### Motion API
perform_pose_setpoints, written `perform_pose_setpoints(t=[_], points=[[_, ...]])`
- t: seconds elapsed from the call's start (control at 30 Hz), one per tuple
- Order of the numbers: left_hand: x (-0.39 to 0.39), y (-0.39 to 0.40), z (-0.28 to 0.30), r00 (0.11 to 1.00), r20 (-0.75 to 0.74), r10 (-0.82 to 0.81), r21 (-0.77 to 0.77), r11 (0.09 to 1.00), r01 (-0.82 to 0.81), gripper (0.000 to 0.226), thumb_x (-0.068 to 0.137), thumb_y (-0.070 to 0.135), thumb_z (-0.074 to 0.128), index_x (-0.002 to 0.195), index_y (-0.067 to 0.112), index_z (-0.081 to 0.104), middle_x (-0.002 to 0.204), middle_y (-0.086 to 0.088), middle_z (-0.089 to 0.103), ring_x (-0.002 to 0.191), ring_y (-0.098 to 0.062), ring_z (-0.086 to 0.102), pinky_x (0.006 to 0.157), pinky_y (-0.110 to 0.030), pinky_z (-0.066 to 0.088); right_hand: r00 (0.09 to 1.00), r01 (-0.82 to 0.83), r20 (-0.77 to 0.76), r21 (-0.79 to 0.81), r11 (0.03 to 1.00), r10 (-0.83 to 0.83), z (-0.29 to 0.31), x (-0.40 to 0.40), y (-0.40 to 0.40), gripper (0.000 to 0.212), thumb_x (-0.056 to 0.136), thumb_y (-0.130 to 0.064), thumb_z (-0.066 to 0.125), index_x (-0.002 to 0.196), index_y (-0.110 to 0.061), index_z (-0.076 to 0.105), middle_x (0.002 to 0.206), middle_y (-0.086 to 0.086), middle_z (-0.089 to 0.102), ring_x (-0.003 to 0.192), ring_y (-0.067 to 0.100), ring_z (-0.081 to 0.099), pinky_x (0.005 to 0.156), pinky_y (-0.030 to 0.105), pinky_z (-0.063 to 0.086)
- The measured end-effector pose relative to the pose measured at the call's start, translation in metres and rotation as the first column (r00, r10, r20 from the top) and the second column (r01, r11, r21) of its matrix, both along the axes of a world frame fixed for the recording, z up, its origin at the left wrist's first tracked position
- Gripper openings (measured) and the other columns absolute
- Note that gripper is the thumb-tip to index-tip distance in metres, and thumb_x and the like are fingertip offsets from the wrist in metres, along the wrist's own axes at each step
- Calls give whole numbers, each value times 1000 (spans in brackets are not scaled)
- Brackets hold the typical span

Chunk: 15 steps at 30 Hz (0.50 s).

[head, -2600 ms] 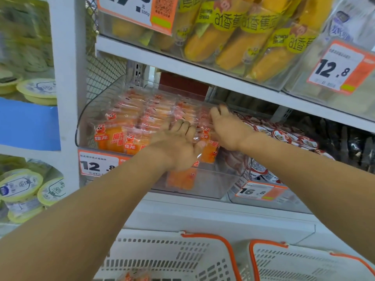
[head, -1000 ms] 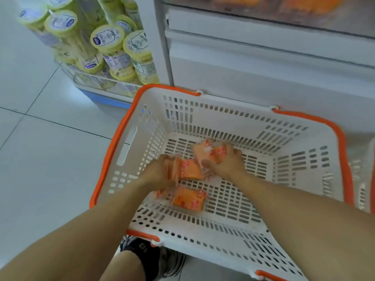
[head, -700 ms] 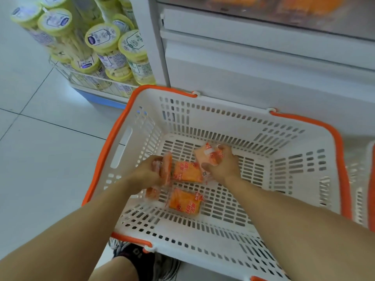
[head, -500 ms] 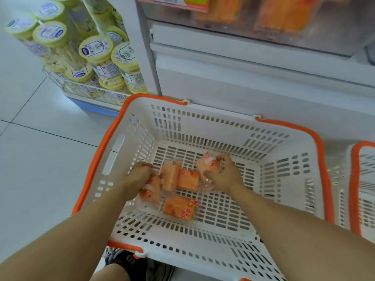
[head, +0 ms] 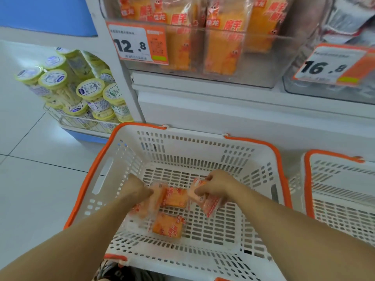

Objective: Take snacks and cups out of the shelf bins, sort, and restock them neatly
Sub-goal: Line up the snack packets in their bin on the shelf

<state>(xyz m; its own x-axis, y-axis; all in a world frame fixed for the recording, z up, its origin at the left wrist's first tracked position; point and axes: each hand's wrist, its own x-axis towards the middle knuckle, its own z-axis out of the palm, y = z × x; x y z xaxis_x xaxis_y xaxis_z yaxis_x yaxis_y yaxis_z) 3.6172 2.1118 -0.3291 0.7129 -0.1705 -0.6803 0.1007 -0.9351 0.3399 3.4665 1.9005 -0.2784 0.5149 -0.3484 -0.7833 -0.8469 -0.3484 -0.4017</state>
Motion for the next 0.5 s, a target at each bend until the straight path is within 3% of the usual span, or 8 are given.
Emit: perform_pose_setpoints(t=[0.07, 0.1, 0.17, 0.23, 0.27, 0.3, 0.4, 0.5], points=[[-1, -9, 33, 1000, -2, -25, -51, 998, 25, 21, 78, 12, 76, 90, -2, 66, 65, -8, 60, 54, -17, 61, 42, -21, 49, 997, -43, -56, 81, 996, 47, 29, 5, -16, 48, 81, -35, 82, 116, -6, 68, 101, 11, 74, 71, 22, 74, 54, 32, 60], [-4, -14, 55, 999, -35, -37, -86, 996, 33, 16, 83, 12, 75, 81, 1, 64, 63, -8, 62, 53, -17, 61, 41, -19, 47, 995, -54, -70, 135, 989, 64, 47, 7, -25, 44, 84, -34, 80, 115, -6, 68, 101, 12, 75, 74, 24, 75, 61, 36, 63], [-6, -29, 95, 991, -137, 8, -182, 983, -33, 19, 91, 17, 71, 88, -1, 64, 61, -10, 69, 51, -18, 67, 43, -19, 51, 993, -98, -44, 199, 975, 109, 87, 13, -41, 36, 91, -34, 73, 114, -6, 68, 96, 11, 76, 75, 22, 75, 69, 37, 63], [-4, -42, 135, 958, -281, 63, -293, 945, -148, 25, 95, 19, 65, 107, -3, 64, 83, -17, 76, 74, -28, 74, 68, -36, 62, 994, -64, 100, 153, 986, 49, 130, 17, -51, 33, 91, -29, 74, 112, -4, 68, 87, 13, 75, 71, 23, 74, 66, 37, 61], [-3, -50, 157, 945, -322, 64, -341, 923, -179, 27, 97, 18, 62, 112, -5, 63, 96, -20, 75, 82, -32, 73, 76, -41, 61, 980, -7, 200, 117, 993, -17, 150, 18, -54, 33, 88, -26, 77, 109, -2, 67, 85, 14, 74, 70, 25, 74, 61, 37, 60], [-3, -57, 176, 941, -335, 53, -376, 908, -185, 28, 99, 17, 58, 114, -6, 63, 99, -22, 73, 79, -32, 70, 73, -39, 58, 951, 50, 301, 78, 996, -71, 169, 18, -57, 34, 84, -24, 80, 106, -2, 68, 84, 14, 74, 68, 25, 74, 56, 34, 59], [-10, -77, 225, 944, -329, 9, -484, 857, -176, 24, 103, 16, 48, 106, -3, 63, 61, -11, 60, 39, -18, 52, 40, -22, 44, 851, 143, 510, 6, 990, -126, 217, 5, -51, 35, 76, -32, 85, 96, -6, 72, 77, 4, 73, 64, 17, 70, 56, 24, 56], [-22, -90, 265, 972, -236, 6, -648, 744, -162, 21, 104, 17, 48, 106, -2, 58, 63, -9, 54, 35, -17, 50, 35, -20, 38, 759, 162, 649, -114, 980, -50, 247, -20, -36, 33, 74, -30, 87, 78, -13, 59, 68, -8, 56, 59, 5, 53, 47, 14, 36]])
